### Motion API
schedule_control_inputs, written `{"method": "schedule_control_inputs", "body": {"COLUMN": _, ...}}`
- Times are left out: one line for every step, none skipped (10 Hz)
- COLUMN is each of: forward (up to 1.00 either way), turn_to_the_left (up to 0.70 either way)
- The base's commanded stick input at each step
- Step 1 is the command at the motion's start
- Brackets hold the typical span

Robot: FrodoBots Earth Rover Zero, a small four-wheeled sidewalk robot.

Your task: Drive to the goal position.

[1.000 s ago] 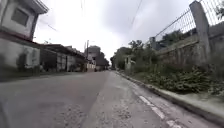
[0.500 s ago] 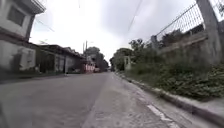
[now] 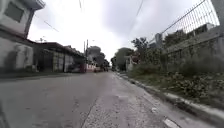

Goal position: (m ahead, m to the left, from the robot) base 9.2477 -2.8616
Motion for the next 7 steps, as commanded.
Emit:
{"method": "schedule_control_inputs", "body": {"forward": 1.0, "turn_to_the_left": 0.0}}
{"method": "schedule_control_inputs", "body": {"forward": 1.0, "turn_to_the_left": 0.0}}
{"method": "schedule_control_inputs", "body": {"forward": 1.0, "turn_to_the_left": 0.0}}
{"method": "schedule_control_inputs", "body": {"forward": 1.0, "turn_to_the_left": 0.0}}
{"method": "schedule_control_inputs", "body": {"forward": 1.0, "turn_to_the_left": -0.25}}
{"method": "schedule_control_inputs", "body": {"forward": 1.0, "turn_to_the_left": -0.38}}
{"method": "schedule_control_inputs", "body": {"forward": 1.0, "turn_to_the_left": -0.19}}
